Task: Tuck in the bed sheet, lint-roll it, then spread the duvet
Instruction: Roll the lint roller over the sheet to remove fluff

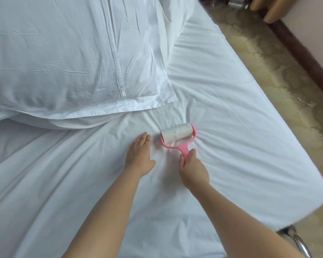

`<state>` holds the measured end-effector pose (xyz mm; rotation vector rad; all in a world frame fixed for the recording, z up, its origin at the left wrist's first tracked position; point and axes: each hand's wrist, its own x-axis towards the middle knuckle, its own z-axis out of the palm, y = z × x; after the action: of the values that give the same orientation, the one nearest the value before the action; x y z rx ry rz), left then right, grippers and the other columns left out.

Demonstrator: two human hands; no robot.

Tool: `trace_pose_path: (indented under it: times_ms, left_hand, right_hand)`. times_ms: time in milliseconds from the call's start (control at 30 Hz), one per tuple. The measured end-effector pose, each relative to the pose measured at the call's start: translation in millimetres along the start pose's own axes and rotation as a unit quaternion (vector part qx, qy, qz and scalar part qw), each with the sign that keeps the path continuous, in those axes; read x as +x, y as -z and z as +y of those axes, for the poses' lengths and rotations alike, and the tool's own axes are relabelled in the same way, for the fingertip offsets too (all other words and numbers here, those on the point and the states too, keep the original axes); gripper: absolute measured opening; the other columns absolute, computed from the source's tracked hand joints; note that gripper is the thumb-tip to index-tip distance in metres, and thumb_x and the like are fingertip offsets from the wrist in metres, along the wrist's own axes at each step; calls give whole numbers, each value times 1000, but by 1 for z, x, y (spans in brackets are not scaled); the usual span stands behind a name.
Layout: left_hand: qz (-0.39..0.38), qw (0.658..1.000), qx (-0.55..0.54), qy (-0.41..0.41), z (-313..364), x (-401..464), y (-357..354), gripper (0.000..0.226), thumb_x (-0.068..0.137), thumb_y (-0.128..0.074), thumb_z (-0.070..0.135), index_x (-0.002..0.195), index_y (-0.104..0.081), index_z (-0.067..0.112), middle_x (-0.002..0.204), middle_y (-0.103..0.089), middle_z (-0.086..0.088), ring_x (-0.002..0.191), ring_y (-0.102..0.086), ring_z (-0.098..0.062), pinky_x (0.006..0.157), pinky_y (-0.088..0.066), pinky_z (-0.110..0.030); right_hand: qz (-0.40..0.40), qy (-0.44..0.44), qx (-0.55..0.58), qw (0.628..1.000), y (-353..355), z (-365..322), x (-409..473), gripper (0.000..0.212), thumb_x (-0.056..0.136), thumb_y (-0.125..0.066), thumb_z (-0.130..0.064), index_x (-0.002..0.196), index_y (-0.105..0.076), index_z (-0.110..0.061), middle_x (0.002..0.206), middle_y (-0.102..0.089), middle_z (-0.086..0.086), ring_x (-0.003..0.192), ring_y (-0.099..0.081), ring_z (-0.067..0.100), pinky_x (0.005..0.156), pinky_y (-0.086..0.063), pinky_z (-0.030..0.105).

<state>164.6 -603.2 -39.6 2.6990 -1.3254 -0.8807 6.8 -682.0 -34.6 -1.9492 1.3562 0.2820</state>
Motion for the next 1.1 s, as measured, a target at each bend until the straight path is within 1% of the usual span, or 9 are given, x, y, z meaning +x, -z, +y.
trace_pose_path:
  times_ms: [167,300,400,467,567,667,767,933,1100]
  left_hand:
    - [-18,1000,-15,-11,10,-22,-6,88,89,-60,28,153,-2,11,161,4,-2,148,2,-12,119,-2,-27]
    - [-17,999,-20,-30,21,-23,-7,87,91,-59,27,153,0,11,161,6,-2,148,3,-13,119,-1,-28]
    - [-12,1000,-2,-29,18,-20,-6,88,91,-58,29,153,2,11,161,6,-1,148,2,-13,120,-2,-29]
    - [-9,1000,7,-23,11,-20,-7,89,91,-59,30,153,2,12,161,6,-1,148,2,-13,120,-3,-29]
    - [-15,1000,11,-16,6,-28,-10,88,91,-59,30,153,0,12,161,5,-1,148,1,-13,120,-4,-30]
    - [-22,1000,10,-20,9,-38,-13,87,91,-59,30,153,0,13,161,5,-1,148,0,-13,120,-5,-31]
    - [-25,999,3,-26,12,-42,-14,87,91,-58,29,153,0,13,161,6,0,148,2,-12,120,-4,-31]
    - [-10,1000,-19,-23,9,-30,-17,86,91,-59,28,153,-1,13,161,7,0,148,3,-11,120,-4,-31]
    - [24,998,-49,-18,4,-12,-20,94,86,-65,38,153,-5,12,161,-3,-1,148,-5,-14,118,-6,-27]
  right_hand:
    - [-22,-22,-43,999,-8,44,-56,22,101,-29,-39,94,-26,-18,80,-53,4,86,-62,34,59,-33,33]
    - [3,-5,-42,999,-3,31,-40,22,101,-29,-37,94,-29,-16,78,-53,3,81,-61,32,58,-34,33]
    - [20,16,-34,999,4,9,-12,22,101,-30,-35,93,-30,-14,67,-45,-2,68,-52,28,57,-33,32]
    - [23,28,-29,999,8,0,-2,21,101,-31,-33,93,-30,-14,65,-43,-3,65,-48,26,56,-32,32]
    - [24,15,-28,999,4,9,-13,21,101,-30,-34,93,-31,-14,65,-44,-2,62,-47,25,53,-30,32]
    - [17,-3,-30,999,-10,36,-49,22,101,-29,-36,92,-29,-16,67,-45,-2,64,-48,27,55,-32,33]
    - [19,-10,-35,999,-14,52,-67,21,101,-30,-36,93,-29,-17,73,-50,1,73,-57,31,56,-33,34]
    - [20,1,-42,999,-9,34,-38,22,101,-30,-35,93,-30,-14,66,-46,-1,63,-48,27,55,-34,33]
    - [31,24,-32,999,-2,-11,23,19,101,-30,-31,96,-31,-13,67,-43,0,72,-52,29,60,-34,33]
